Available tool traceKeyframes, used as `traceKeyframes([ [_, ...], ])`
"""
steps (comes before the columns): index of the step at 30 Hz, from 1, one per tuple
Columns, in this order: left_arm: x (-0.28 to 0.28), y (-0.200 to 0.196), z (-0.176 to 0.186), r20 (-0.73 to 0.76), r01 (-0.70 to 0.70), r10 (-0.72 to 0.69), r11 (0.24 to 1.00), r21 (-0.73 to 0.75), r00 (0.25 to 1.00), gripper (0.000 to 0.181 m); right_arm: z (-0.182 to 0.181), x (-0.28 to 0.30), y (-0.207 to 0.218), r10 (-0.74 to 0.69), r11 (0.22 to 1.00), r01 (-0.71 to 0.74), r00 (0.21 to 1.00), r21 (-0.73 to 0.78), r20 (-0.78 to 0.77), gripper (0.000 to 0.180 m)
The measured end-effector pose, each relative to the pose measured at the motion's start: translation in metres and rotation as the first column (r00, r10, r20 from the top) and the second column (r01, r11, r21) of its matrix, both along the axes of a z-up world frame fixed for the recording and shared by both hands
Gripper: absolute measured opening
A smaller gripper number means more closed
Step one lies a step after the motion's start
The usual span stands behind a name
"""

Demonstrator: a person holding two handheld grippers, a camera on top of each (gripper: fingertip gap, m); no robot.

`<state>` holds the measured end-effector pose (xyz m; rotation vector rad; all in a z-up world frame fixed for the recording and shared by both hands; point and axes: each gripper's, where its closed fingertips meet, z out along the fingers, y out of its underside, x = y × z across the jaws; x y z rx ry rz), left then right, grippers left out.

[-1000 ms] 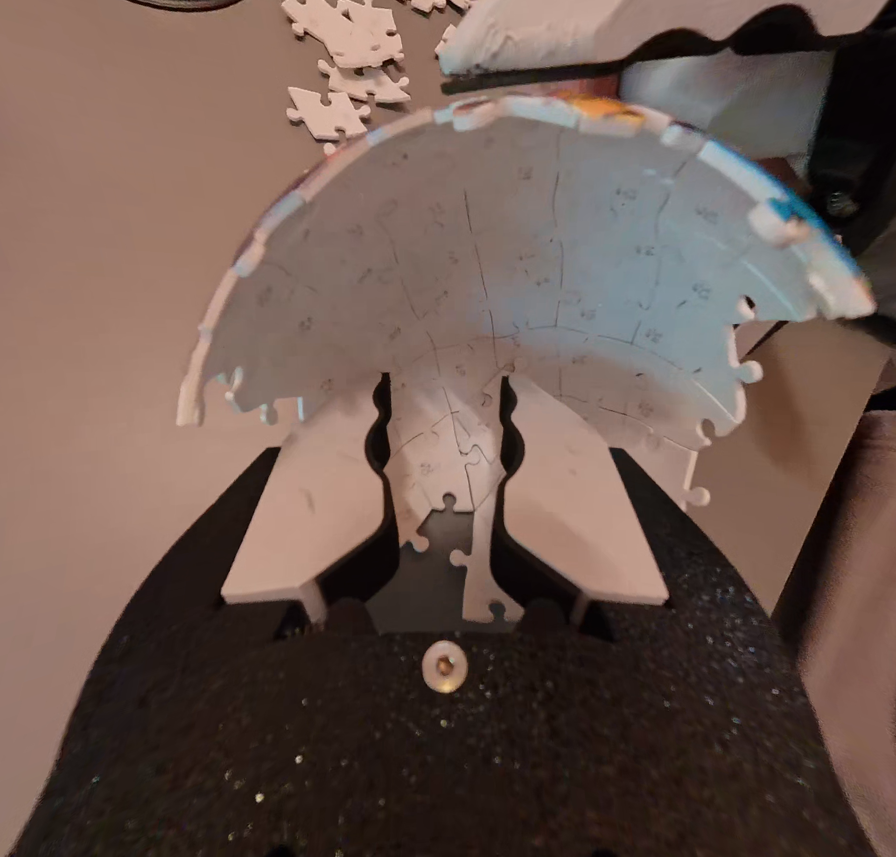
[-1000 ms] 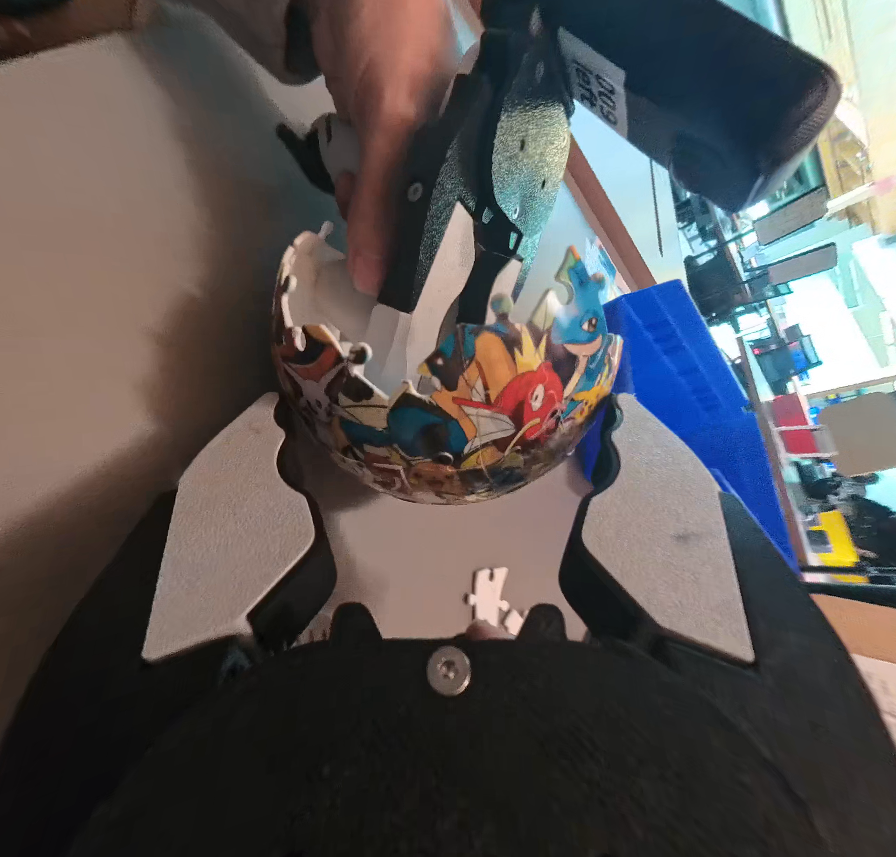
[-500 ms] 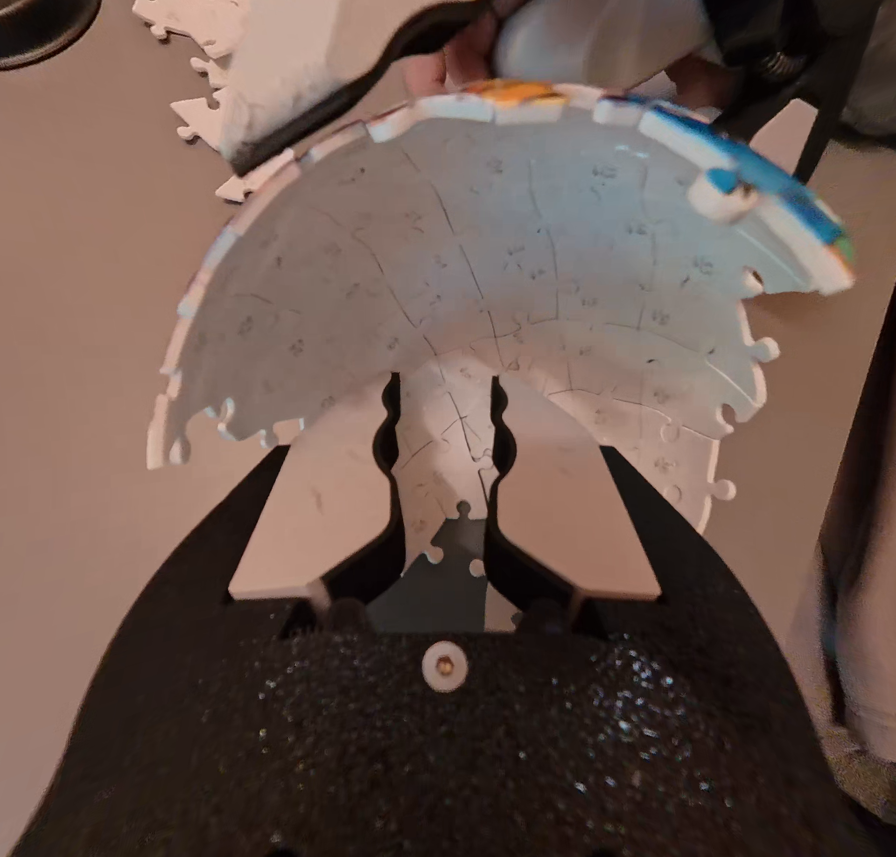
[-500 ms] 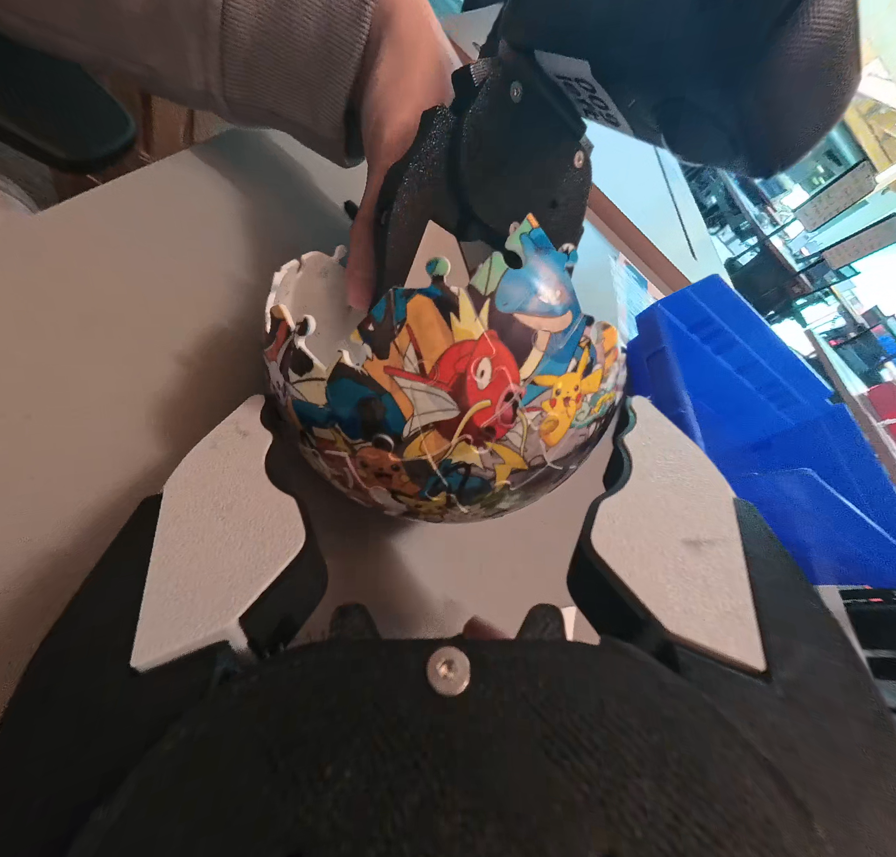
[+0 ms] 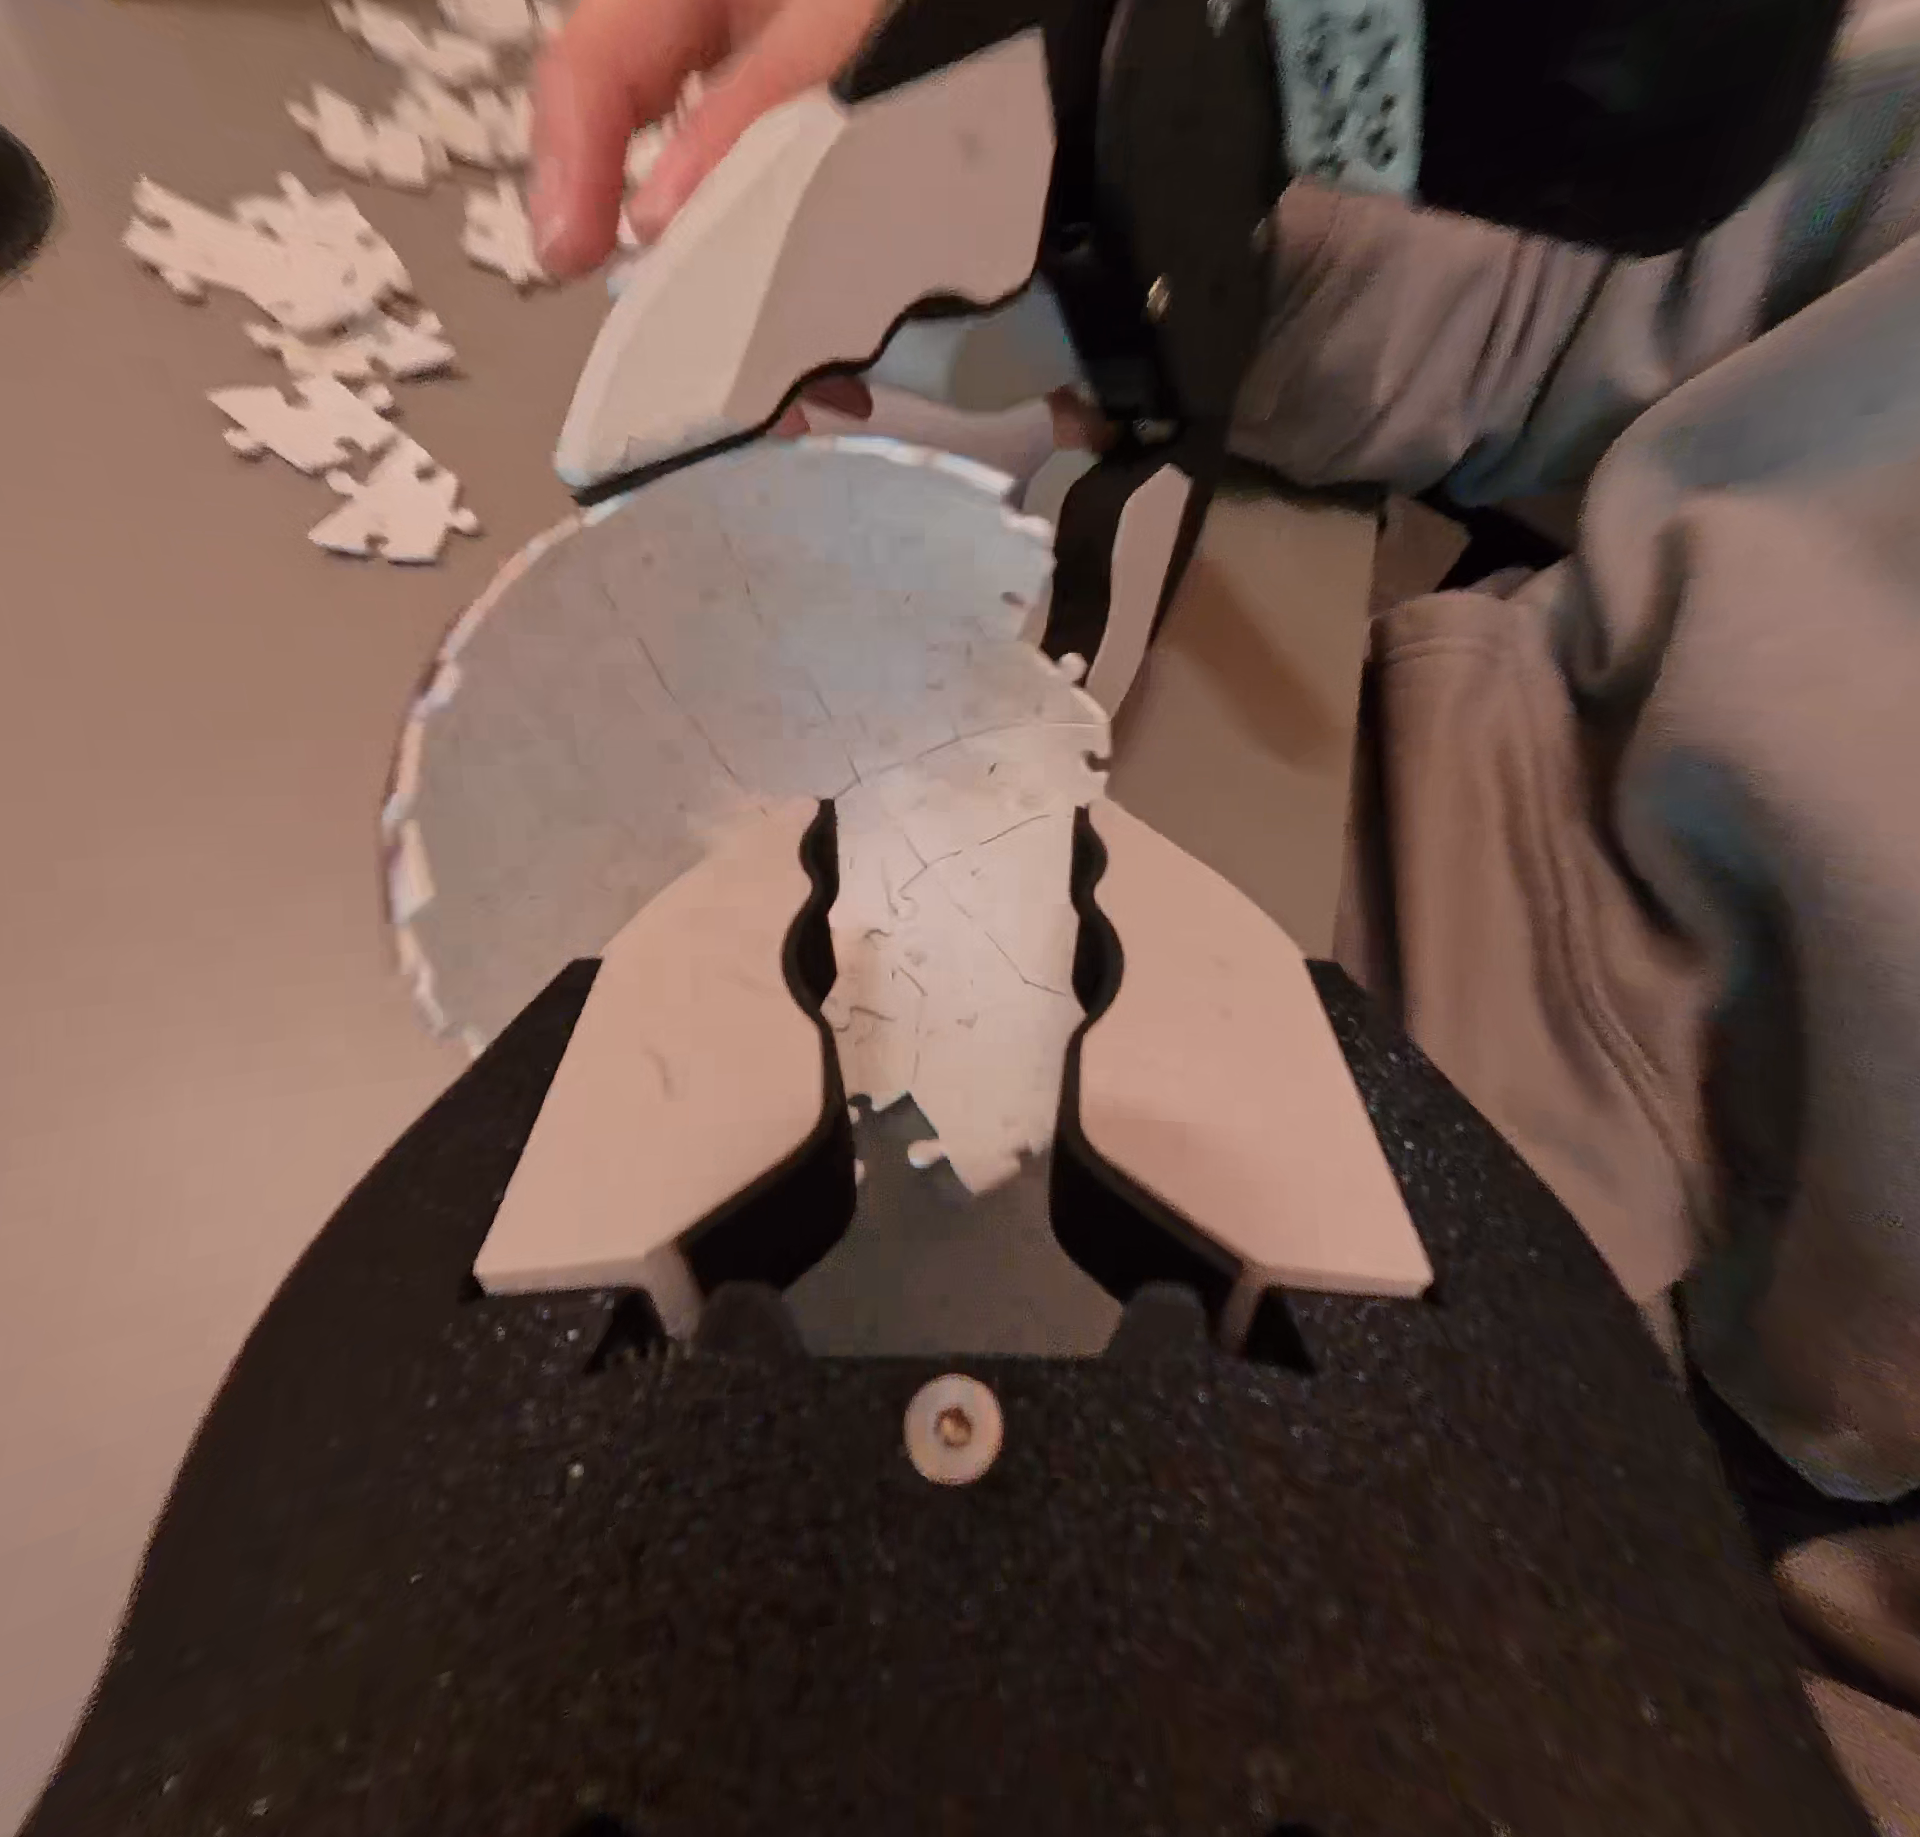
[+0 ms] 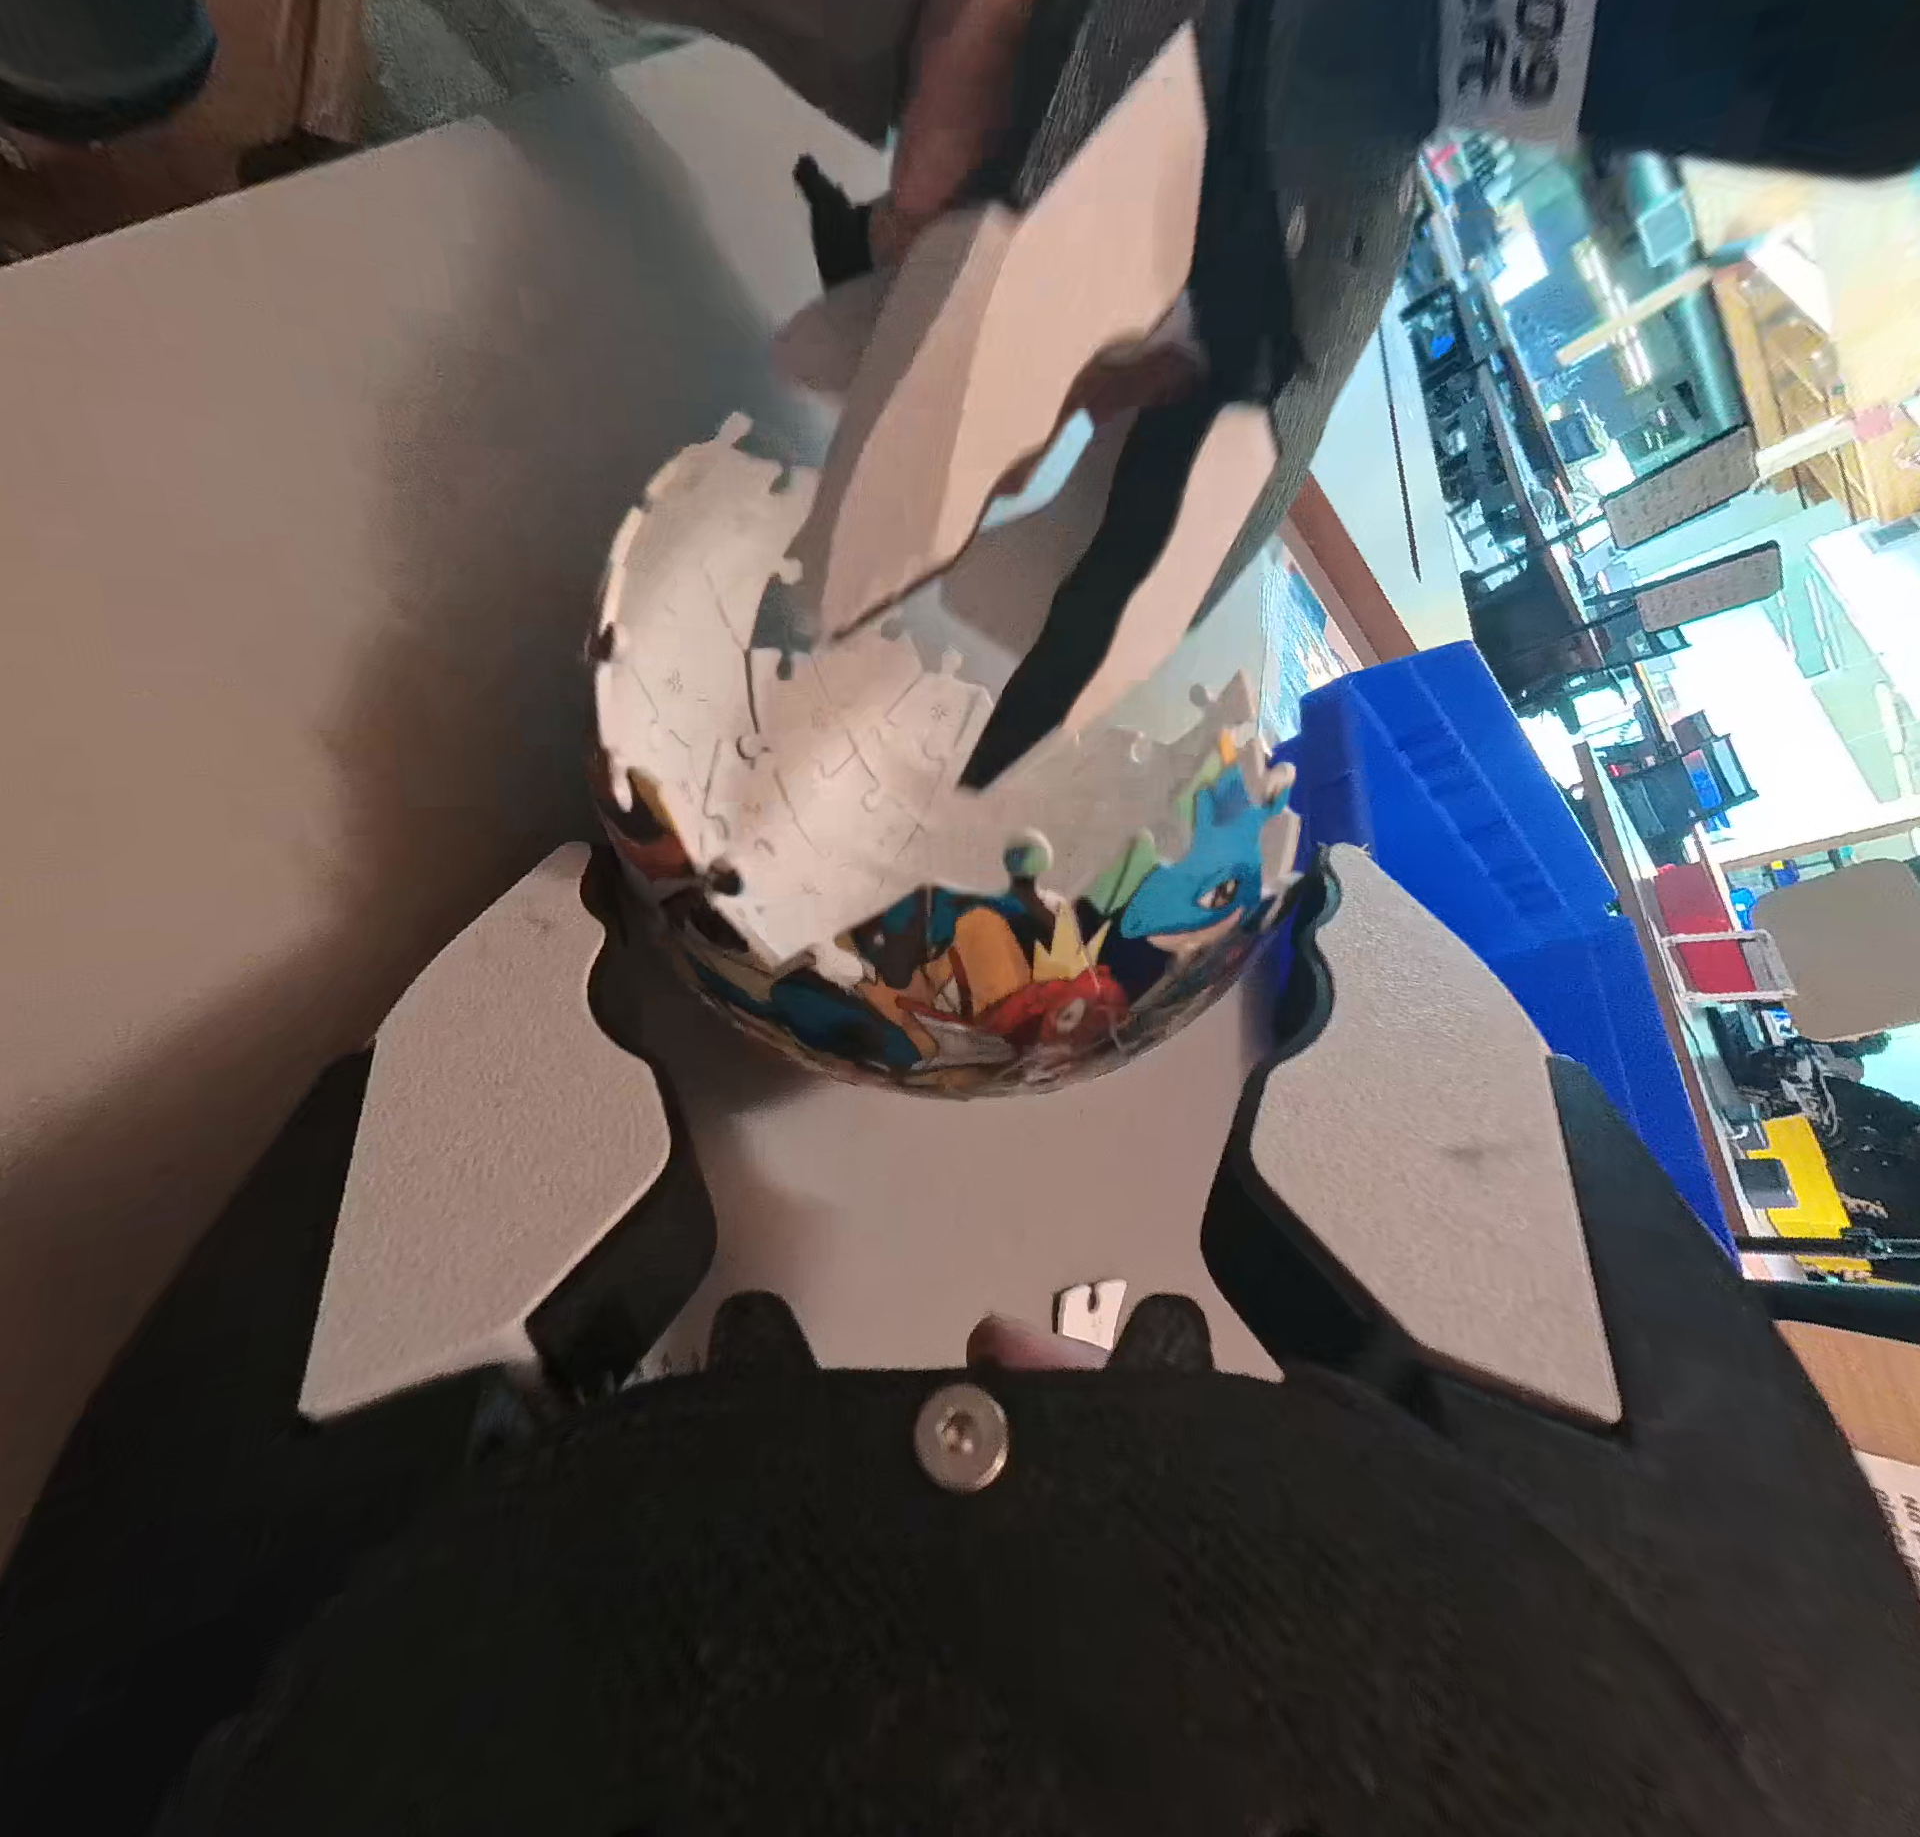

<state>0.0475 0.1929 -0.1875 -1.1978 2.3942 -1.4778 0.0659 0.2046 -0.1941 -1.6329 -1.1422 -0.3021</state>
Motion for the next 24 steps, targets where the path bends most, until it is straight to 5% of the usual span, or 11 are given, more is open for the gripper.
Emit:
traceKeyframes([
  [1,-0.003,0.005,0.01,0.041,-0.029,0.03,0.999,-0.024,0.999,0.042,0.0,0.0,-0.001,0.001,1.0,-0.001,1.0,0.004,-0.004,0.12],
  [6,-0.012,0.073,0.013,0.062,-0.457,0.458,0.889,-0.033,0.887,0.048,-0.001,-0.002,-0.004,0.002,1.0,-0.002,1.0,0.016,-0.004,0.119],
  [9,-0.042,0.088,-0.016,-0.001,-0.543,0.543,0.839,0.02,0.84,0.052,-0.002,-0.002,-0.008,0.005,1.0,-0.005,1.0,0.02,-0.012,0.118],
  [14,-0.073,0.067,-0.058,-0.065,-0.532,0.543,0.836,0.135,0.837,0.036,-0.003,-0.002,-0.013,0.004,1.0,-0.003,1.0,0.027,-0.026,0.118],
  [24,-0.032,0.026,-0.068,0.089,-0.35,0.343,0.856,0.382,0.935,0.021,0.002,-0.003,-0.021,-0.016,0.999,0.022,0.993,0.05,-0.113,0.112],
])
